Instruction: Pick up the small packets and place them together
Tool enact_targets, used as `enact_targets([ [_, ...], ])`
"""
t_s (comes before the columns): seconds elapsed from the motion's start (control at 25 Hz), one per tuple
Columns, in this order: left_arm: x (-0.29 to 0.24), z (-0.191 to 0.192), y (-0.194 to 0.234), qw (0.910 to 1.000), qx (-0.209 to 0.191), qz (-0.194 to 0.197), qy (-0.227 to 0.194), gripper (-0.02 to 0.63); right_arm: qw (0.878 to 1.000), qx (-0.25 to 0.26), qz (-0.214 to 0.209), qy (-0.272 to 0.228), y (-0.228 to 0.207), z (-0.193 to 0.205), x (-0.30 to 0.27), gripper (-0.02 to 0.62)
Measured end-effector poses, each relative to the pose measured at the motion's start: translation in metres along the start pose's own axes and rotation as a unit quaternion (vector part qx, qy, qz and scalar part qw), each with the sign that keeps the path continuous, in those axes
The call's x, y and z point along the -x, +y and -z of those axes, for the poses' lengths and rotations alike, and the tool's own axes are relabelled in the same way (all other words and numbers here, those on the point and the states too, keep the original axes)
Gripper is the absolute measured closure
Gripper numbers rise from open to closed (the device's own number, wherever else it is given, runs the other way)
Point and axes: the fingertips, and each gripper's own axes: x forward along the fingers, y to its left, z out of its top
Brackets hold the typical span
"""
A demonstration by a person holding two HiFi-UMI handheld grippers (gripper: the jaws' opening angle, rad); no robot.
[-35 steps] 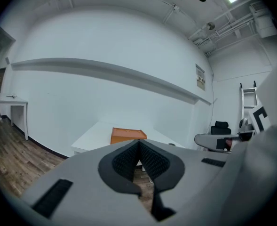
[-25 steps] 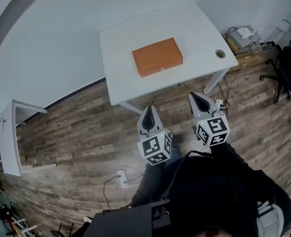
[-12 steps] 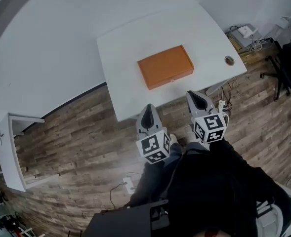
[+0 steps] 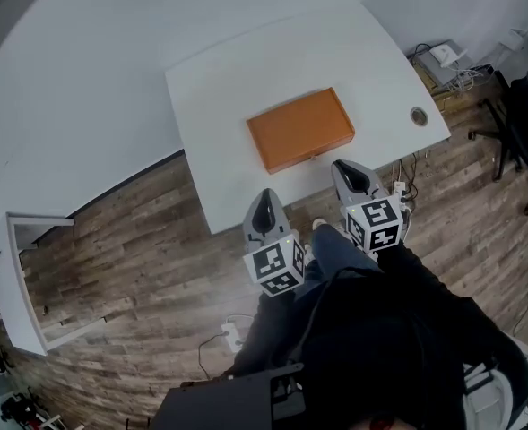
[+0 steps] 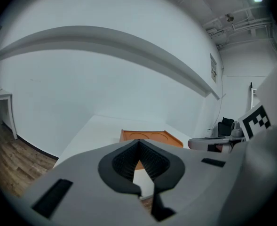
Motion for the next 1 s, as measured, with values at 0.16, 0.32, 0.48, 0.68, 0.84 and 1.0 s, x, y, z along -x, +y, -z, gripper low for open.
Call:
enact_targets([
  [0.16, -0.02, -0.002, 0.009, 0.9997, 0.007, -0.018, 0.013, 0.609, 1.0, 0.001, -0.011, 0.023, -0.005, 0.002, -0.024, 0.591],
  [0.32, -0.041, -0.007, 0.014, 0.9992, 0.002, -0.032, 0.025, 0.609, 0.998, 0.004, -0.025, 0.054, -0.012, 0.009, -0.049, 0.579],
  [0.48, -0.058, -0.003, 0.019, 0.9978, -0.001, -0.05, 0.043, 0.609, 0.995, 0.002, -0.046, 0.086, -0.013, 0.023, -0.062, 0.573],
  [0.68, -0.071, 0.01, 0.018, 0.9954, 0.001, -0.064, 0.071, 0.609, 0.991, -0.008, -0.071, 0.114, -0.014, 0.04, -0.07, 0.544],
  [0.84, -0.077, 0.017, 0.014, 0.9954, 0.018, -0.043, 0.084, 0.609, 0.988, -0.013, -0.078, 0.135, -0.015, 0.055, -0.075, 0.509],
  [1.0, -0.083, 0.02, 0.025, 0.9939, 0.01, -0.049, 0.098, 0.609, 0.985, -0.009, -0.067, 0.157, -0.015, 0.069, -0.083, 0.506],
])
